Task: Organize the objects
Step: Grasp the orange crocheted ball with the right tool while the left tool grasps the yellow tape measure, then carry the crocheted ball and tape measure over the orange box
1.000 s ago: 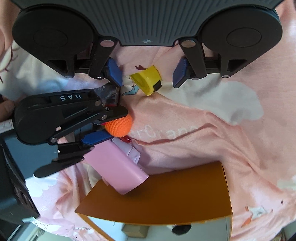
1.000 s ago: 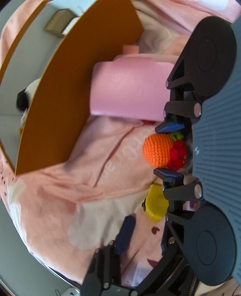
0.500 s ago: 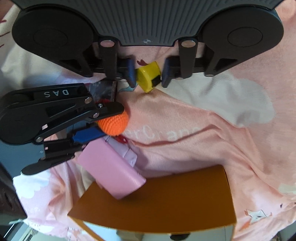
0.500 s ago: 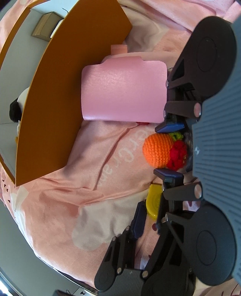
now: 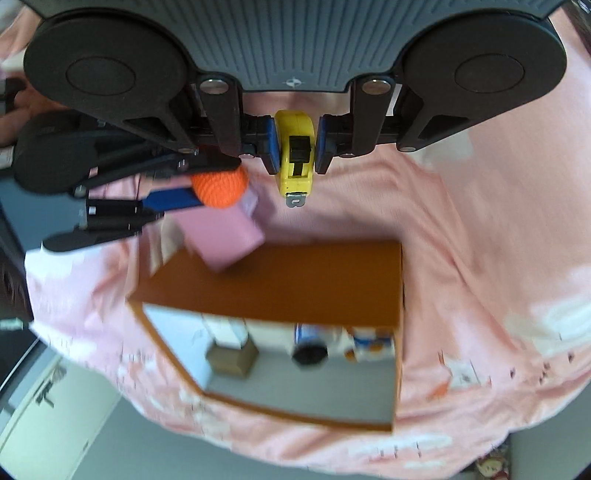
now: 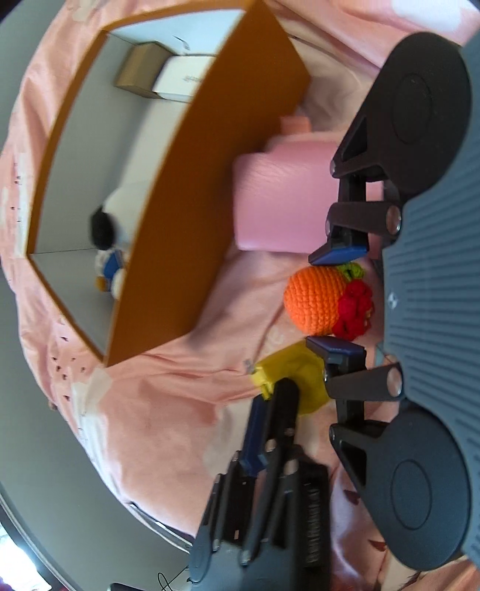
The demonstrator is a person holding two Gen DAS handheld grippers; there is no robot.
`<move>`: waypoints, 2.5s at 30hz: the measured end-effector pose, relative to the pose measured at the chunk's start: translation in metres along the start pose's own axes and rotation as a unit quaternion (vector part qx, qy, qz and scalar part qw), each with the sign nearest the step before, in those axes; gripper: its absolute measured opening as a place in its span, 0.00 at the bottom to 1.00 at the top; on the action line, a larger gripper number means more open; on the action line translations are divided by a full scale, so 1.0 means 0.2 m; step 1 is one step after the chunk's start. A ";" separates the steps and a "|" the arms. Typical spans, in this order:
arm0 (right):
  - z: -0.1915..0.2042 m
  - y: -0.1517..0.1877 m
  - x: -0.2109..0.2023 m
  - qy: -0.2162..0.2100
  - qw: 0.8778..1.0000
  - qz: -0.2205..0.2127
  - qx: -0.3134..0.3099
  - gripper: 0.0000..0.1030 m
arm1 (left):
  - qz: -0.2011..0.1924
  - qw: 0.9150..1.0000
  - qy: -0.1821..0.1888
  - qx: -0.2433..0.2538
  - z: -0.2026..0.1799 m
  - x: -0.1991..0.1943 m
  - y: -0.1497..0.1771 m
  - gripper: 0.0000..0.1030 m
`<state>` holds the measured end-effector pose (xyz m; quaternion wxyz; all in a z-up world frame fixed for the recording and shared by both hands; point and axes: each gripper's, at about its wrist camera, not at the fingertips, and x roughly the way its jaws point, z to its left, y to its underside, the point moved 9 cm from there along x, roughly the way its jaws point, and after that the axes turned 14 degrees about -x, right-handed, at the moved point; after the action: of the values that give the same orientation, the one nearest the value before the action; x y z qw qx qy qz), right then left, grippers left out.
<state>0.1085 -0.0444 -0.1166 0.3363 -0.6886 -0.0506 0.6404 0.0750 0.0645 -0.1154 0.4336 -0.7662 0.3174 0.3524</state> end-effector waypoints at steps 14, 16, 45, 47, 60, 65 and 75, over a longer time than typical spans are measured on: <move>-0.14 -0.43 -0.35 0.057 0.991 -0.119 -0.040 0.42 | -0.092 0.994 0.044 0.030 -0.20 -0.19 -0.49 0.21; -0.18 -0.48 -0.37 0.062 0.989 -0.127 -0.038 0.42 | -0.088 0.994 0.052 0.035 -0.21 -0.17 -0.57 0.22; -0.93 -0.67 0.21 0.002 0.978 -0.110 0.177 0.42 | 0.059 0.983 -0.064 0.160 -0.09 0.69 -1.02 0.22; -0.96 -0.67 0.25 -0.005 0.976 -0.107 0.189 0.42 | 0.067 0.982 -0.070 0.165 -0.09 0.73 -1.01 0.22; -0.98 -0.63 0.33 -0.017 0.976 -0.091 0.199 0.42 | 0.038 0.958 -0.140 0.247 -0.06 0.71 -1.01 0.25; -0.96 -0.65 0.35 -0.031 0.975 -0.090 0.200 0.42 | 0.007 0.971 -0.108 0.213 -0.05 0.60 -1.05 0.29; -0.92 -0.78 0.44 -0.031 0.981 -0.068 0.181 0.42 | -0.101 0.990 -0.022 0.099 0.00 0.35 -1.21 0.37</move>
<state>0.3483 0.0460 -0.1184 0.4967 -0.5912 0.0091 0.6354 0.3044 0.1546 -0.0654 0.5474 -0.7396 0.2626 0.2903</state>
